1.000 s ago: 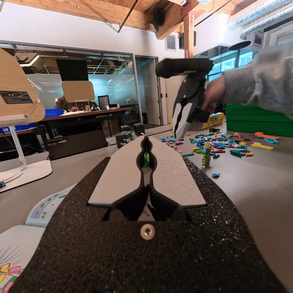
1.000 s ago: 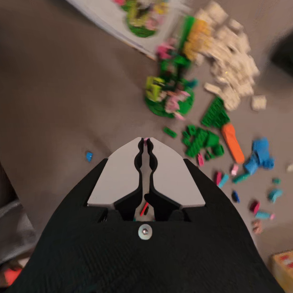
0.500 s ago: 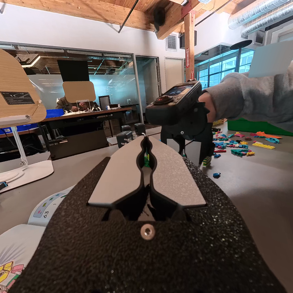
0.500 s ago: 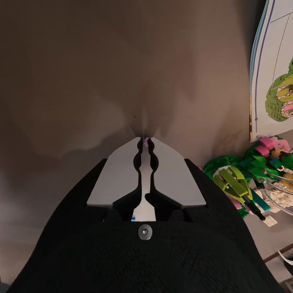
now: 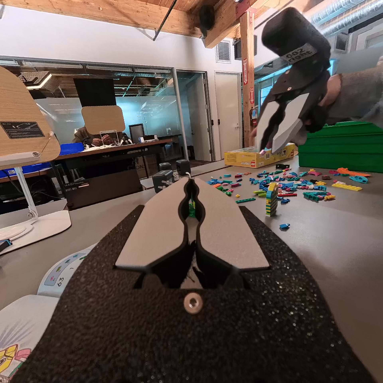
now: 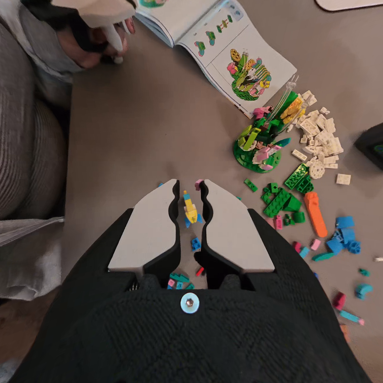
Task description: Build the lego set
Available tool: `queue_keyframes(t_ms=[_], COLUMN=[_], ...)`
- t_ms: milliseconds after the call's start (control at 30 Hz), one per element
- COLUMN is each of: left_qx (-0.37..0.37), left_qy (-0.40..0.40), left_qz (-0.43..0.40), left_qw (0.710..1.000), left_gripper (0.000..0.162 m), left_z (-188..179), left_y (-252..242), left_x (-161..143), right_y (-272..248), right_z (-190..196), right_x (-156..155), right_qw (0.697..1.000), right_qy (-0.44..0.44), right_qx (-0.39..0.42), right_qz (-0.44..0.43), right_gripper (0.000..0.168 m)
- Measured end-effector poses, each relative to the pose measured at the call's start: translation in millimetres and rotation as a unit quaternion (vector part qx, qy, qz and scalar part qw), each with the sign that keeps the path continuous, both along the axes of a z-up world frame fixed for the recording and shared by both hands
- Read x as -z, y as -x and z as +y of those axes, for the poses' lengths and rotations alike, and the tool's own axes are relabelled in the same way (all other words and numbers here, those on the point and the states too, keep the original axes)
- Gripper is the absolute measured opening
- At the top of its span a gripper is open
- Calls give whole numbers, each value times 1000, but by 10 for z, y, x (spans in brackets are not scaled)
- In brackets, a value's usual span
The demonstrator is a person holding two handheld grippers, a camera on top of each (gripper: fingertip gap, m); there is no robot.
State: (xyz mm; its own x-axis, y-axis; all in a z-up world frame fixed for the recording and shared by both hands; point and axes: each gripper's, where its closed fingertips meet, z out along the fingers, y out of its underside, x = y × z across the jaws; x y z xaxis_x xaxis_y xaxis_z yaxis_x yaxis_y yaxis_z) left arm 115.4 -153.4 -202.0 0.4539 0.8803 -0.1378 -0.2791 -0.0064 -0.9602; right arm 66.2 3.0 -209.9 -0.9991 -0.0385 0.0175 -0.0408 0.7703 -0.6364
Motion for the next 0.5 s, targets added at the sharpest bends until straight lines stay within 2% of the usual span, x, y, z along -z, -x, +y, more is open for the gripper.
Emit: queue_keyframes(t_ms=[133, 233, 367, 500], left_qx=[-2, -3, 2, 33], left_qy=[10, 8, 25, 97], left_qz=[1, 1, 1, -21], left_qw=[1000, 1000, 1000, 995], left_gripper=[0, 0, 0, 0], left_z=[19, 11, 58, 250], left_y=[-5, -7, -18, -54], left_x=[14, 13, 38, 178], right_y=[-78, -176, -428, -607], right_z=[30, -152, -522, -783], right_x=[20, 114, 480, 791], right_qw=[999, 999, 999, 997], right_qy=[41, 50, 11, -14], right_qx=[10, 12, -27, -61], right_qz=[3, 10, 40, 54], right_gripper=[17, 16, 17, 21])
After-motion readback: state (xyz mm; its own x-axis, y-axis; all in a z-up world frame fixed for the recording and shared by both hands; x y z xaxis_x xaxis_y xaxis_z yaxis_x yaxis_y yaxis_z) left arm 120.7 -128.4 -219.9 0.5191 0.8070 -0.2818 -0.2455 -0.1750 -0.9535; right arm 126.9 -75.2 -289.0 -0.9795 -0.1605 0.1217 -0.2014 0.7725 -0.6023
